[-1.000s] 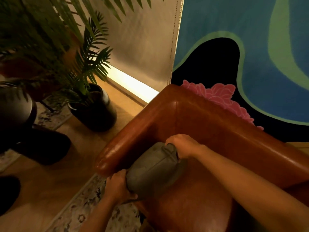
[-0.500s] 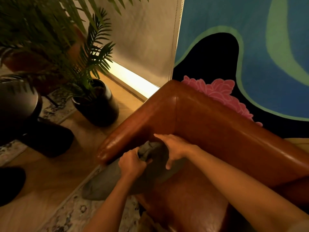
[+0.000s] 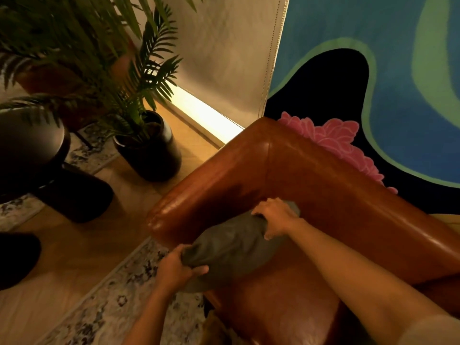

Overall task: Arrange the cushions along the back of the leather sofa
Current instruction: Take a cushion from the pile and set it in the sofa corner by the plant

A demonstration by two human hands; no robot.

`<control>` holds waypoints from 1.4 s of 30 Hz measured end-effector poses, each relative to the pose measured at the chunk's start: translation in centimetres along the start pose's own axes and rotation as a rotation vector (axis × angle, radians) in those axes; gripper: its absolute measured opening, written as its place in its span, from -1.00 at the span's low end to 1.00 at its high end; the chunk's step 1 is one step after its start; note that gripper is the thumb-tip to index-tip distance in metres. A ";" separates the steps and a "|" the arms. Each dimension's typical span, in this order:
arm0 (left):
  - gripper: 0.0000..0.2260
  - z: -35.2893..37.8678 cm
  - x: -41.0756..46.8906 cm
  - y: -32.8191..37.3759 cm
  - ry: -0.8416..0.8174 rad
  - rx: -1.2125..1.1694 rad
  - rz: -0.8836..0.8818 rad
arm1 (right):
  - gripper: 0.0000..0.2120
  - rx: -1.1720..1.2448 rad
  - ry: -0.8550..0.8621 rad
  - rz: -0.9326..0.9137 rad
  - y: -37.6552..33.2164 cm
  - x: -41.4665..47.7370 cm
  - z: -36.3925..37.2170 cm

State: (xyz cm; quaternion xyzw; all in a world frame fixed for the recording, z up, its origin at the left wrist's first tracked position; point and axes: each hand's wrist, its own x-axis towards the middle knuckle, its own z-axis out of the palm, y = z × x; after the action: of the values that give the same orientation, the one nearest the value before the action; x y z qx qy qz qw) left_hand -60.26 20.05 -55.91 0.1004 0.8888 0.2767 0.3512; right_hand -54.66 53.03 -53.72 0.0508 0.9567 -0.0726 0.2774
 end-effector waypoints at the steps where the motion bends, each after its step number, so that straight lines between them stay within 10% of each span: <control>1: -0.14 0.7 0.2 -1.2 -0.038 0.129 -0.044 | 0.10 -0.020 -0.056 0.006 -0.5 0.1 1.1; 4: 0.12 1.8 0.8 -3.8 -0.127 0.427 -0.076 | 0.41 -0.033 -0.152 -0.035 -3.0 1.7 4.7; 9: 0.36 4.8 1.9 -1.9 -0.163 0.597 0.036 | 0.10 -0.113 -0.019 -0.019 -3.4 2.8 5.3; 16: 0.05 6.4 4.8 -4.0 0.066 0.669 0.048 | 0.58 -0.225 -0.097 -0.097 -4.0 3.6 6.1; 21: -0.45 5.2 7.2 -2.2 0.067 0.621 0.011 | 0.19 -0.222 -0.006 -0.139 -6.0 7.0 5.2; 26: -0.48 4.2 8.0 0.2 0.051 0.522 0.011 | -0.45 -0.252 0.006 -0.107 -5.0 7.6 1.3; 42: -0.35 4.0 10.3 5.4 0.009 0.492 0.024 | -0.57 -0.162 0.082 0.068 -1.5 8.6 -0.8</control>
State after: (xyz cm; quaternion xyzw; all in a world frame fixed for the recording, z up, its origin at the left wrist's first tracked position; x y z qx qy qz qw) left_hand -65.18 30.02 -61.13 0.1922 0.9298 0.0563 0.3089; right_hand -62.54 52.16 -57.51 0.0638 0.9677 0.0167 0.2434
